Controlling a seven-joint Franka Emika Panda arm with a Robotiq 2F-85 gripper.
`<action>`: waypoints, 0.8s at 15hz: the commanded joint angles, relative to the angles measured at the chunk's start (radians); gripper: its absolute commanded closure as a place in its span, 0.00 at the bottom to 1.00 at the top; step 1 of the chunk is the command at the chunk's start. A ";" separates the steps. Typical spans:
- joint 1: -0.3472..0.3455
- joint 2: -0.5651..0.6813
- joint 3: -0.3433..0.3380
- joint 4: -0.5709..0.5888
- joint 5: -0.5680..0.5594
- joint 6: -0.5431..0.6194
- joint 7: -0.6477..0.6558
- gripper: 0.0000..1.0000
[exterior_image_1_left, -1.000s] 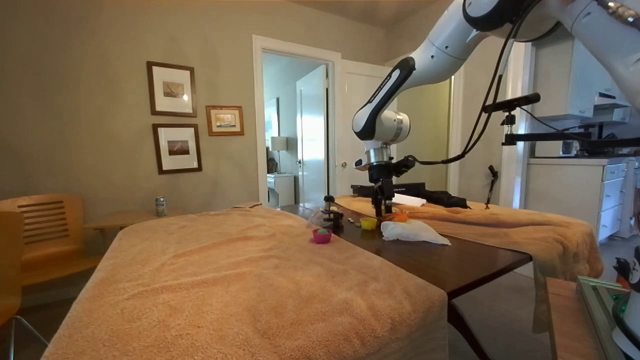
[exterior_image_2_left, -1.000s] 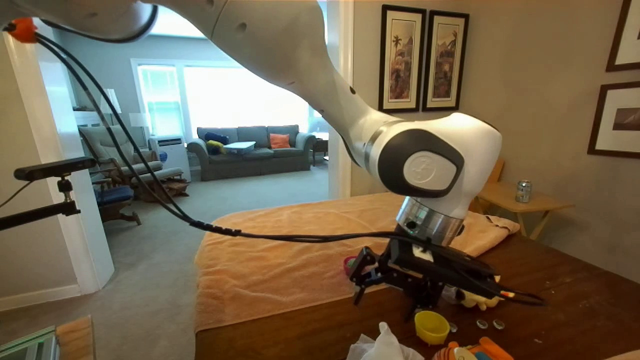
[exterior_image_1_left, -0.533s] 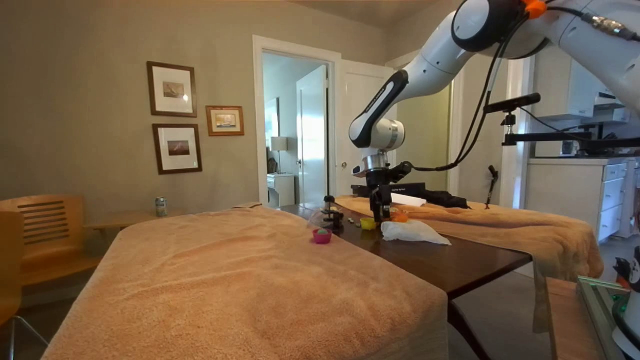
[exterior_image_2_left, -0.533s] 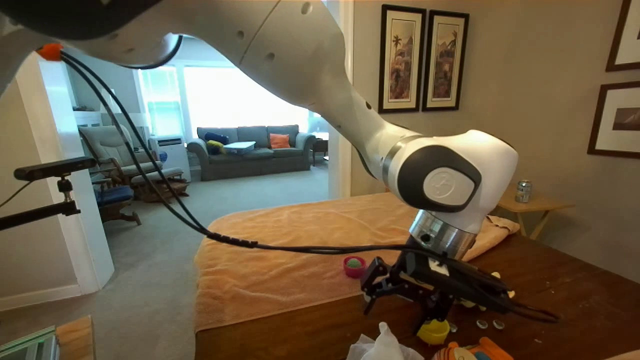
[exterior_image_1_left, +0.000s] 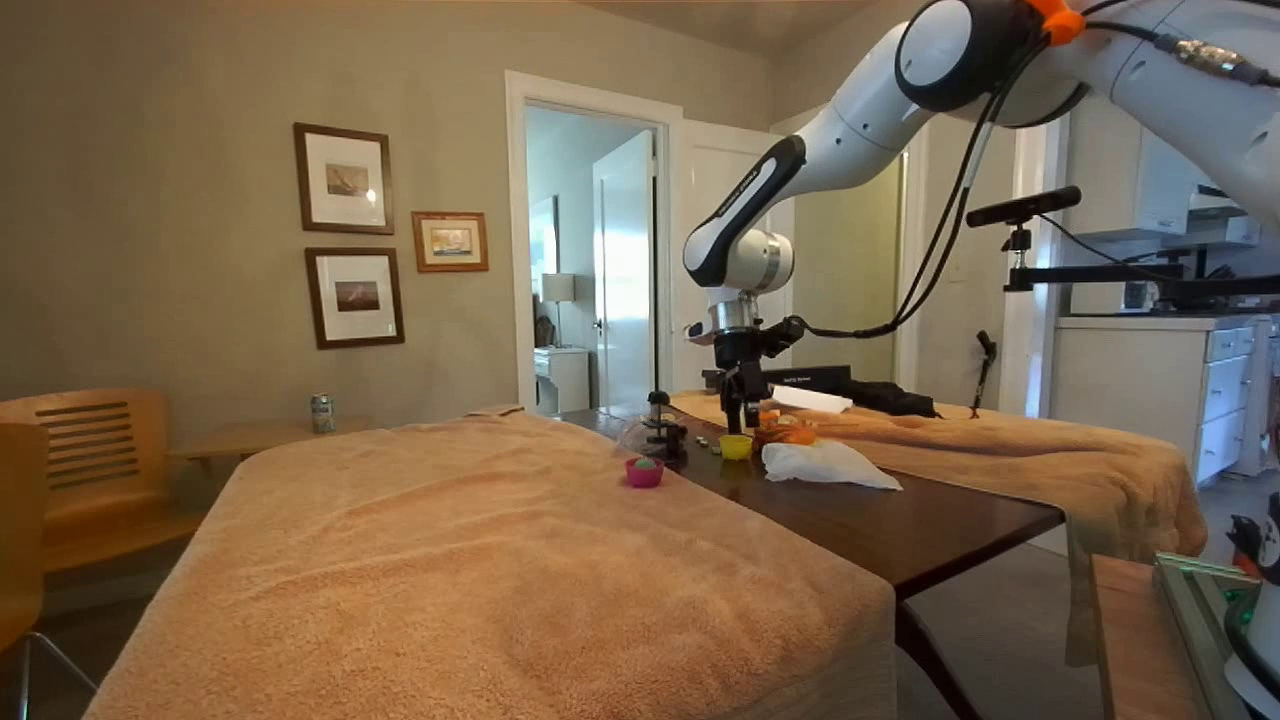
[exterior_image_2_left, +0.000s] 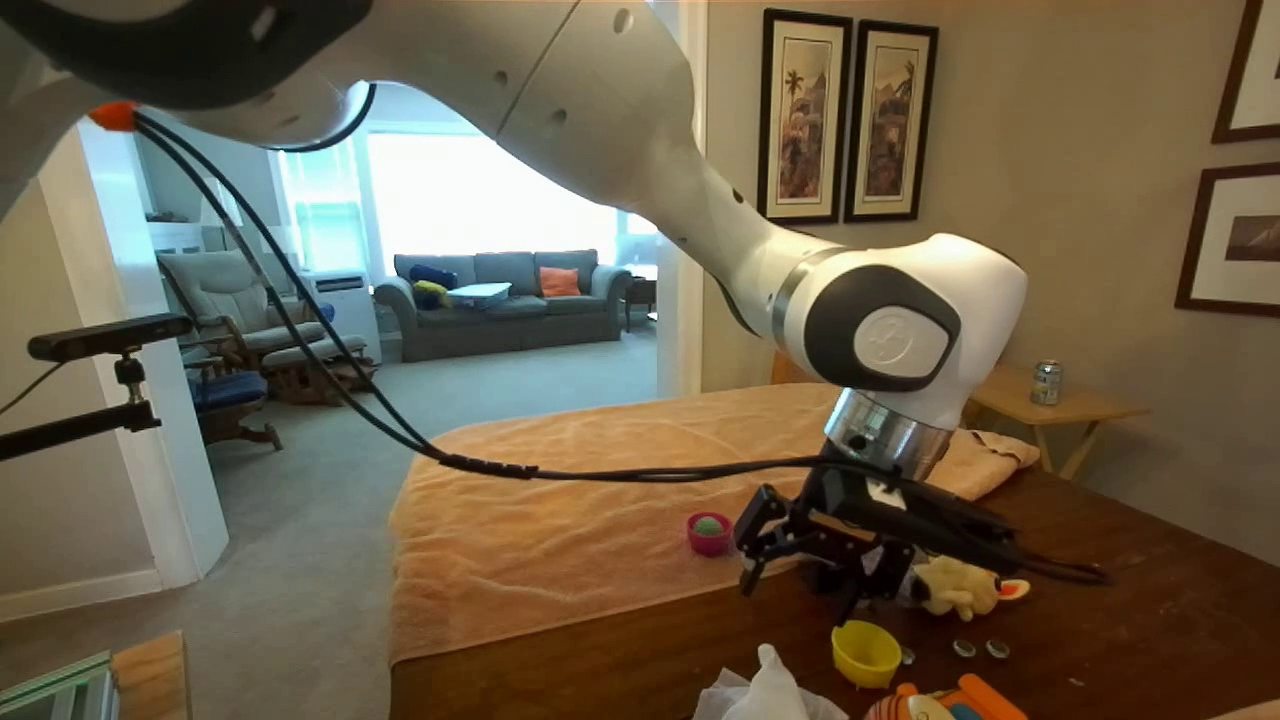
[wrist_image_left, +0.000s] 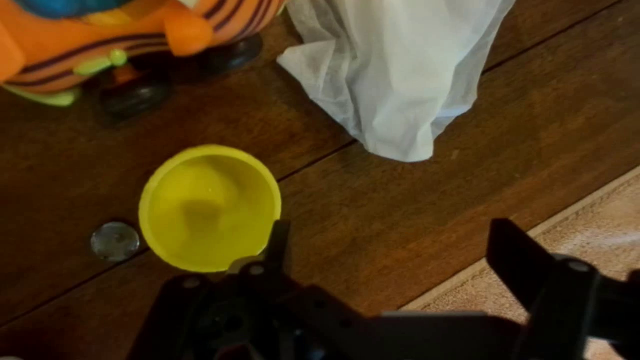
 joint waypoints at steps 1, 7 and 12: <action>0.006 0.029 -0.007 0.062 0.000 -0.067 -0.006 0.00; -0.003 0.051 -0.026 0.082 -0.005 -0.095 0.002 0.00; -0.004 0.062 -0.027 0.089 -0.001 -0.067 -0.004 0.00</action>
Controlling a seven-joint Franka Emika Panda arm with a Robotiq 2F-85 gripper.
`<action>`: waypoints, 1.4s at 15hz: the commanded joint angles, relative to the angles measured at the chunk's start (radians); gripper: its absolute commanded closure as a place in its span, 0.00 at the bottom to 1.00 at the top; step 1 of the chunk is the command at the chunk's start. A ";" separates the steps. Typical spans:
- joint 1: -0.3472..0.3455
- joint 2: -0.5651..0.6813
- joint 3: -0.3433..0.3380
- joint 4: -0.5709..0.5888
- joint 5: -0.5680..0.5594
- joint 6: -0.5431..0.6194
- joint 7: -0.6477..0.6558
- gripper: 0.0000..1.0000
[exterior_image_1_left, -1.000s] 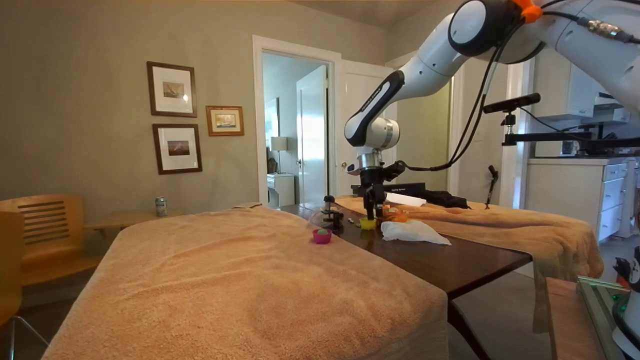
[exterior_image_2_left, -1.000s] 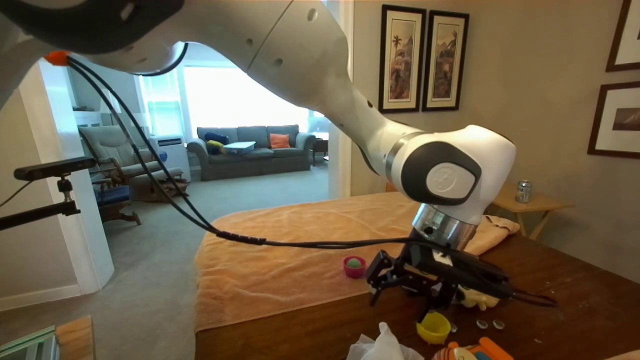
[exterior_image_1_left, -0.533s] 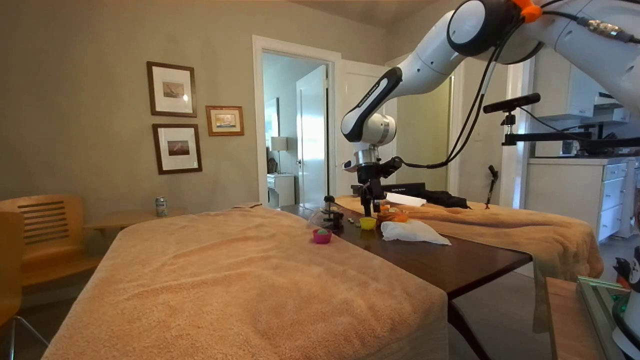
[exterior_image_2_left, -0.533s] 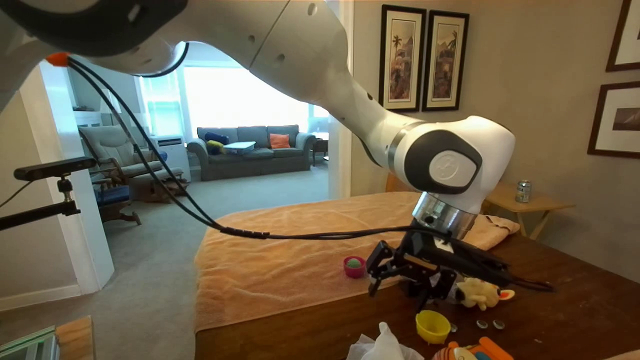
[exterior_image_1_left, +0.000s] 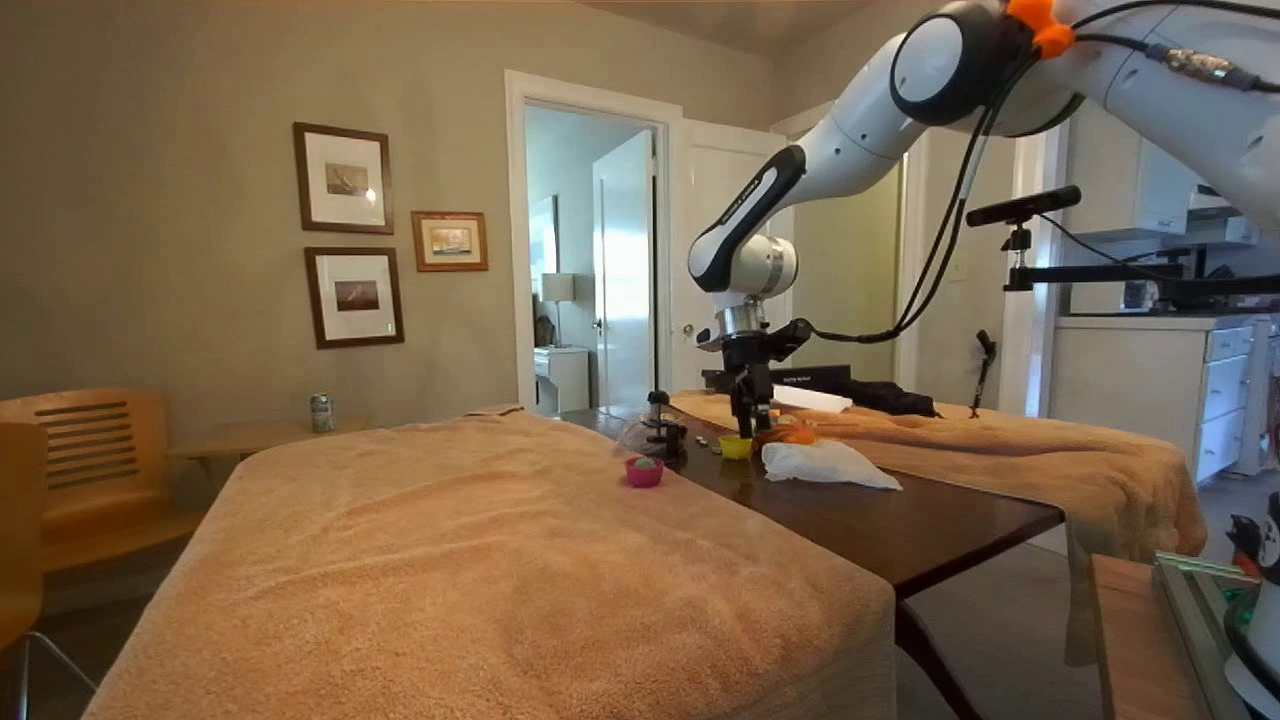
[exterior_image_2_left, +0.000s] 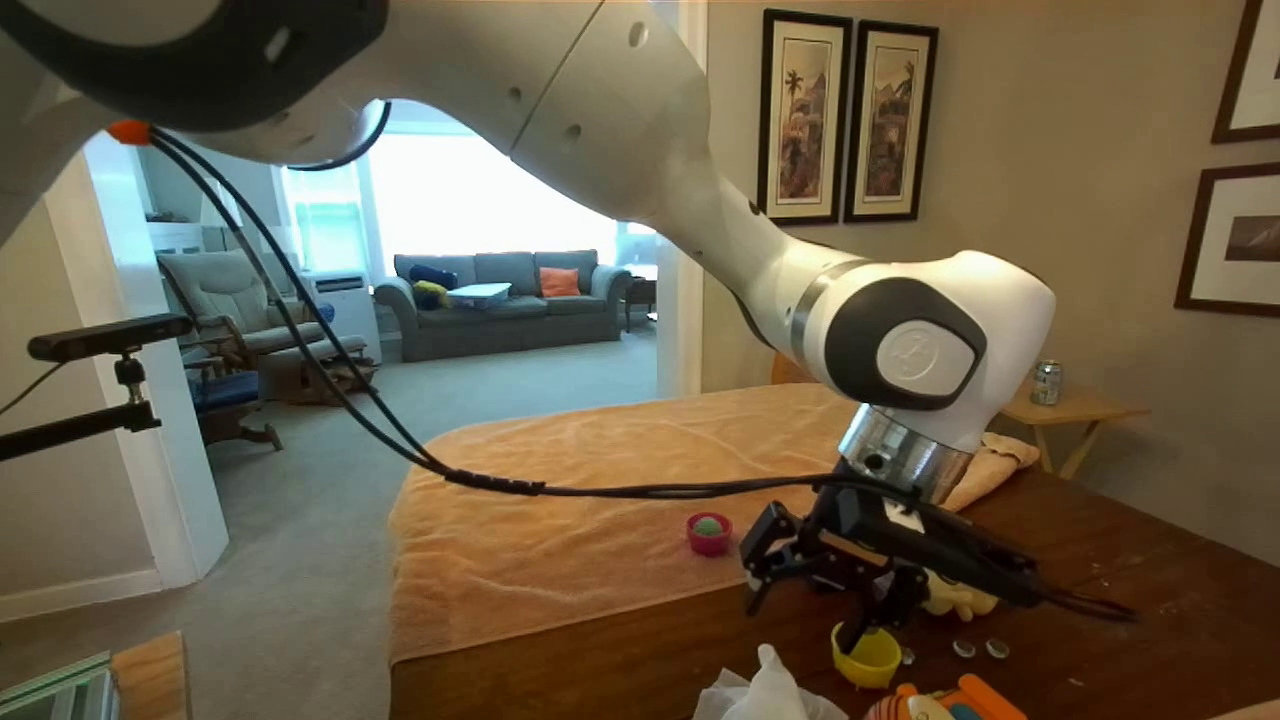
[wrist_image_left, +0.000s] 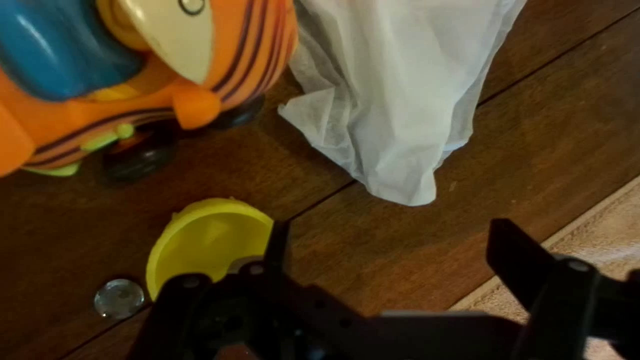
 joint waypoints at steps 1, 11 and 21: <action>0.001 0.028 0.003 0.050 0.000 -0.010 -0.003 0.00; 0.002 0.066 0.002 0.080 -0.006 -0.018 0.000 0.00; 0.062 0.023 0.000 0.007 -0.035 0.011 0.028 0.00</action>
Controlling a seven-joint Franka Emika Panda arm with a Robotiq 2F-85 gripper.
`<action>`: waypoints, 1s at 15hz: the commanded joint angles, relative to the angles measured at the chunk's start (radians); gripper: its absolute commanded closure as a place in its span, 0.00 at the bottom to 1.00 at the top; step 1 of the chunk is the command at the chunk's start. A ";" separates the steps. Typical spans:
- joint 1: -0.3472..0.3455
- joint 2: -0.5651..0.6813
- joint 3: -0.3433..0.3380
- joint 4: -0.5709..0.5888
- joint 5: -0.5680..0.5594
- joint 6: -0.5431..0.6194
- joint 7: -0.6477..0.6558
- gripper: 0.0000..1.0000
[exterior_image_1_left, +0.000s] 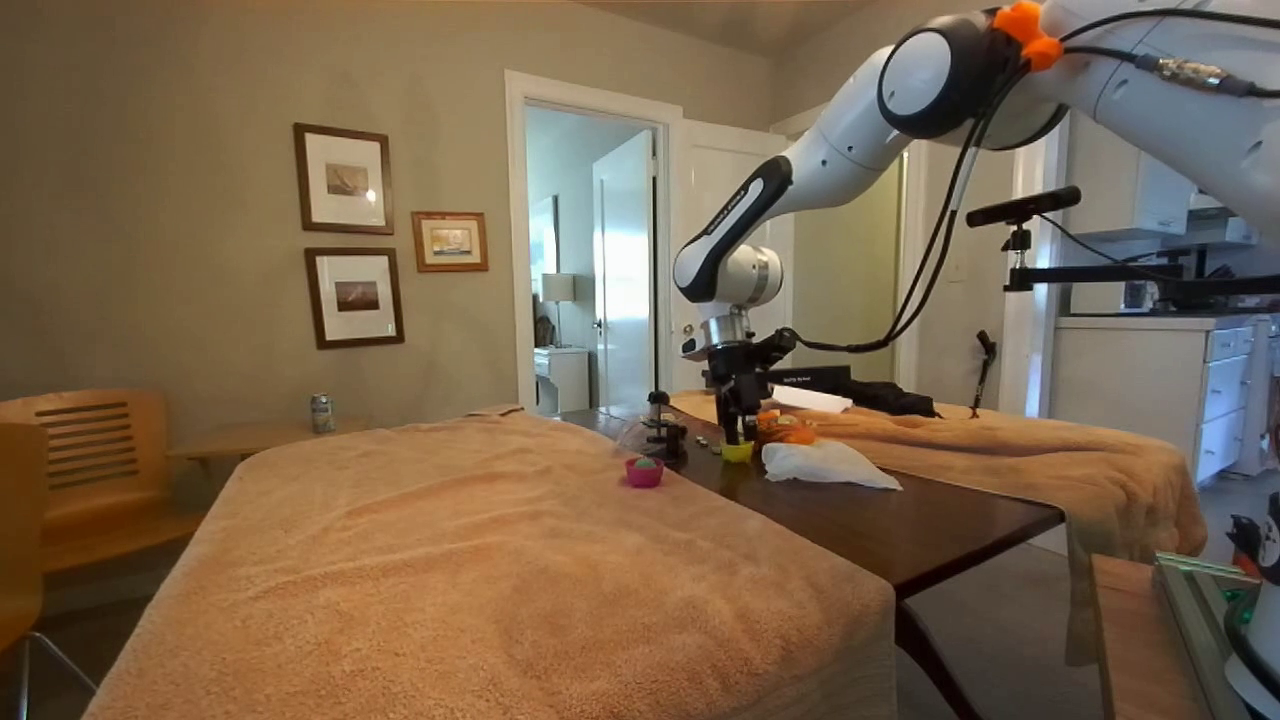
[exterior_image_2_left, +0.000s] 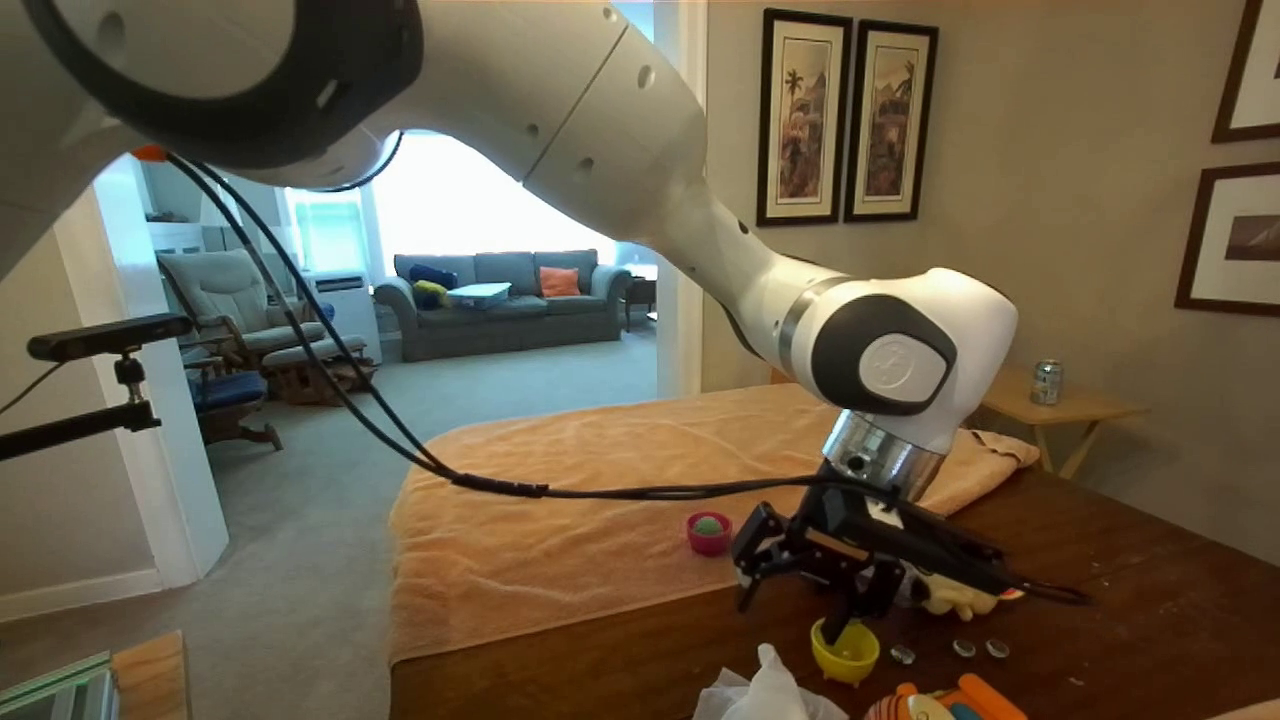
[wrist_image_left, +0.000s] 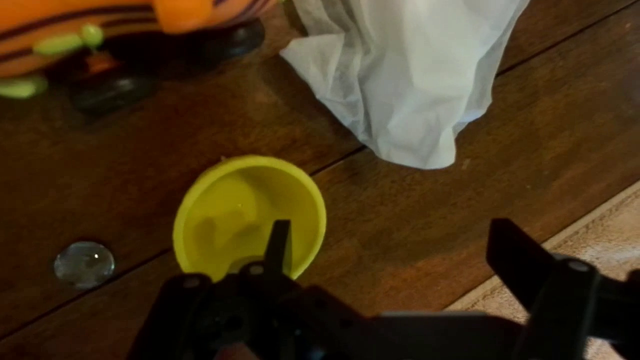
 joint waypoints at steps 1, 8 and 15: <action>0.028 -0.022 -0.003 -0.038 -0.031 0.018 0.031 0.00; 0.082 -0.030 -0.003 -0.091 -0.067 0.050 0.062 0.00; 0.125 -0.094 0.004 -0.161 -0.102 0.064 0.088 0.00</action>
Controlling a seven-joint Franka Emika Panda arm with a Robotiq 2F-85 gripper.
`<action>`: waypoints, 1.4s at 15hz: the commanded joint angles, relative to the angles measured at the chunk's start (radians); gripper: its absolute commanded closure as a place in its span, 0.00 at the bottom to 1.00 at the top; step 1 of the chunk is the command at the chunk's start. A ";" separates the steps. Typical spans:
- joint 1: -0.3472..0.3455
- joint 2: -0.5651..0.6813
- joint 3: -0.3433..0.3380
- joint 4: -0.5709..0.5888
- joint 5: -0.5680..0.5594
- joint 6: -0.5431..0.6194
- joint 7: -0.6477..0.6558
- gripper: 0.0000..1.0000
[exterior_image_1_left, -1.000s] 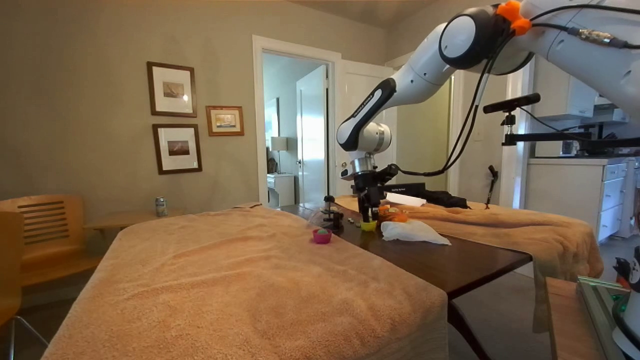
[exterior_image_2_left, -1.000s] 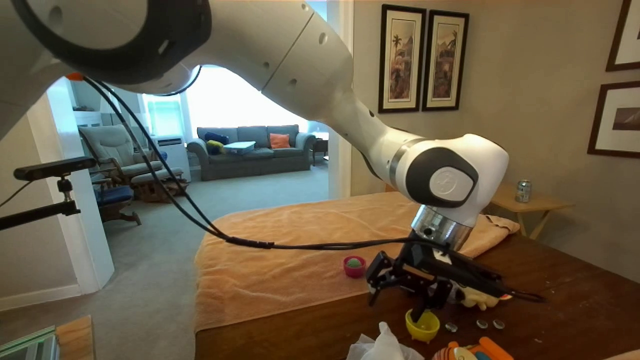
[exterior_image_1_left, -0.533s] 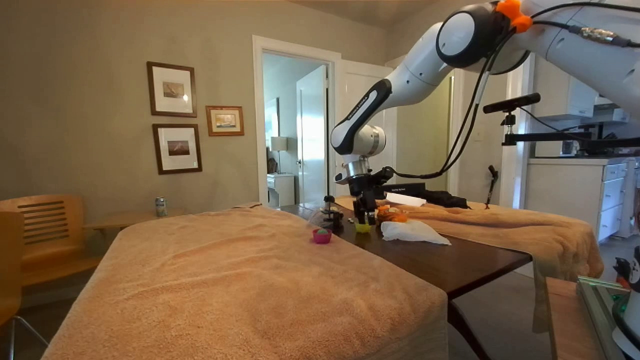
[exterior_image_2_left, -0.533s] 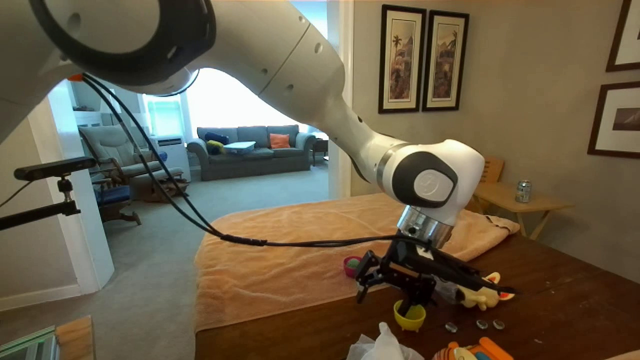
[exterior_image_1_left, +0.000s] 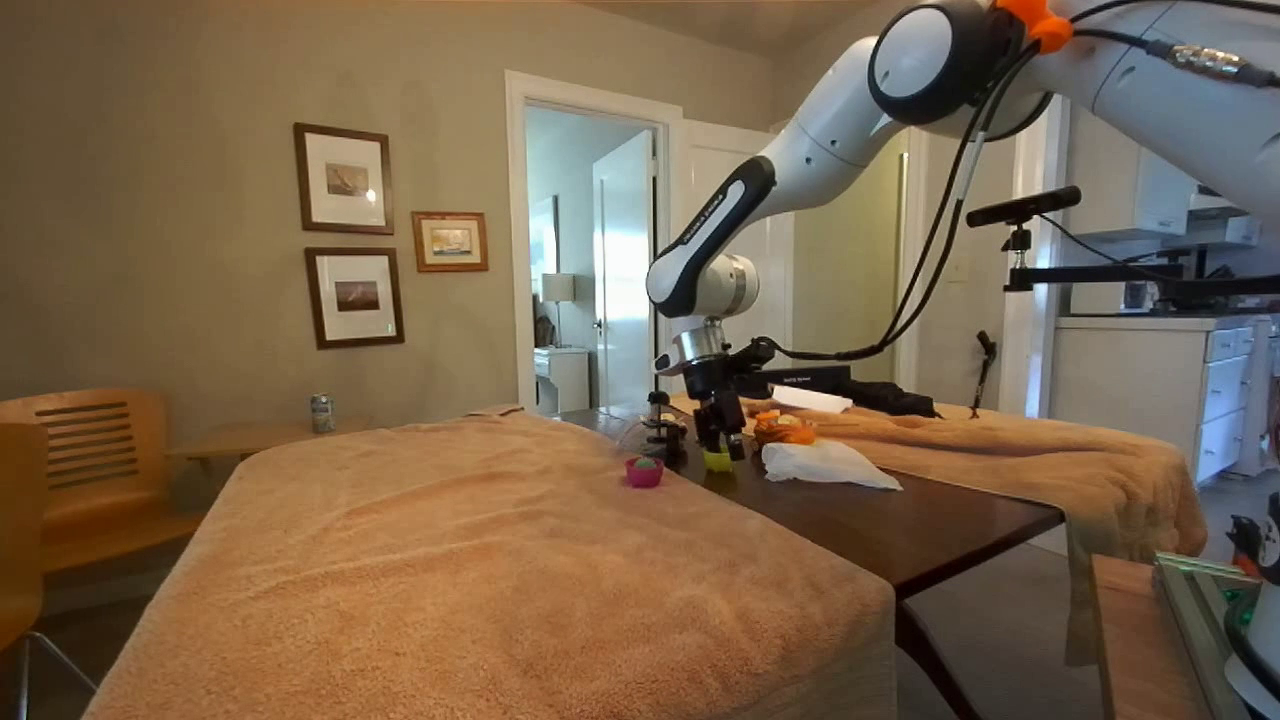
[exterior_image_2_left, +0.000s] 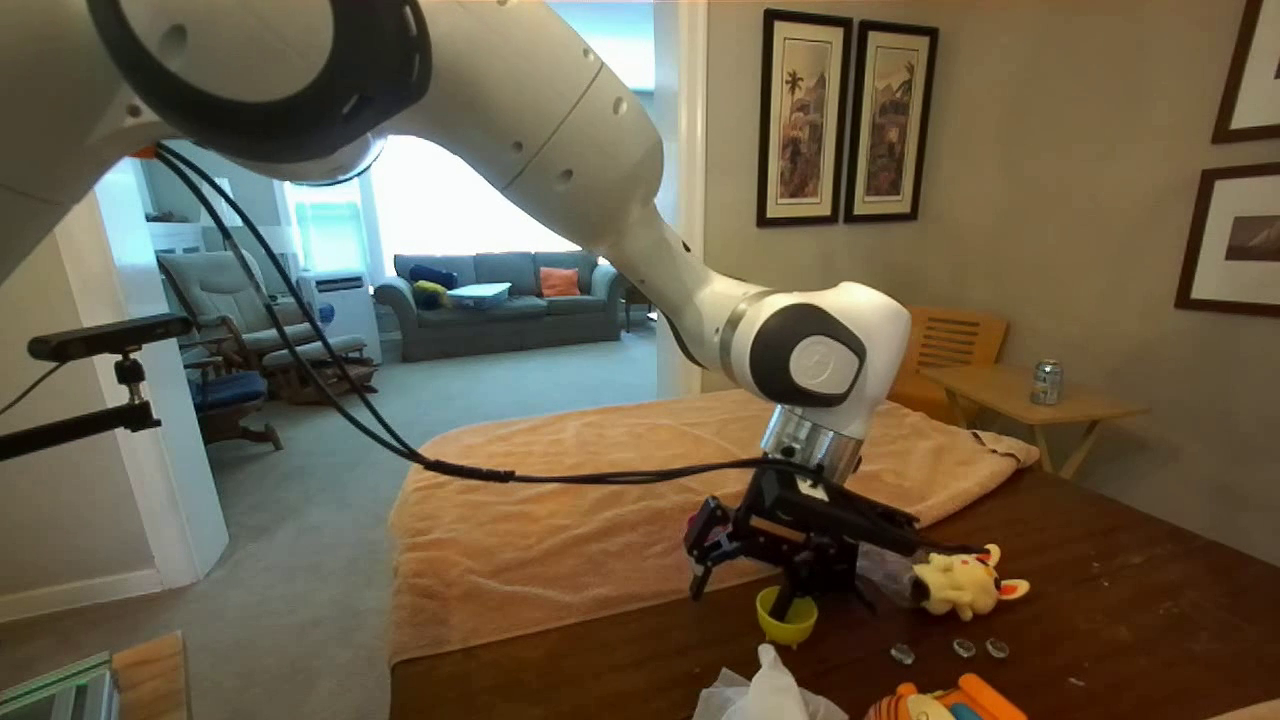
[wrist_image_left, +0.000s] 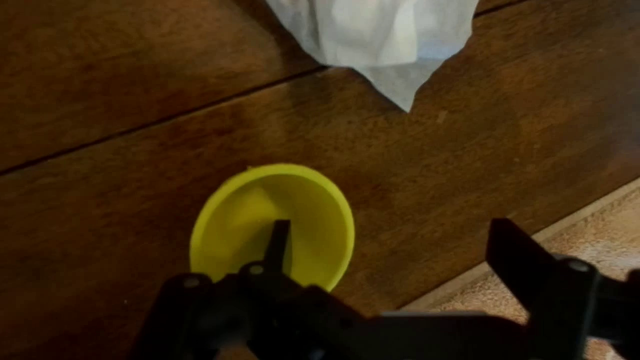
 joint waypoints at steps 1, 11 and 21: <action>0.016 -0.083 0.005 -0.083 -0.036 0.008 0.034 0.00; 0.021 -0.130 0.004 -0.115 -0.029 -0.089 0.049 0.00; -0.005 -0.097 -0.004 -0.061 -0.013 -0.122 0.084 0.00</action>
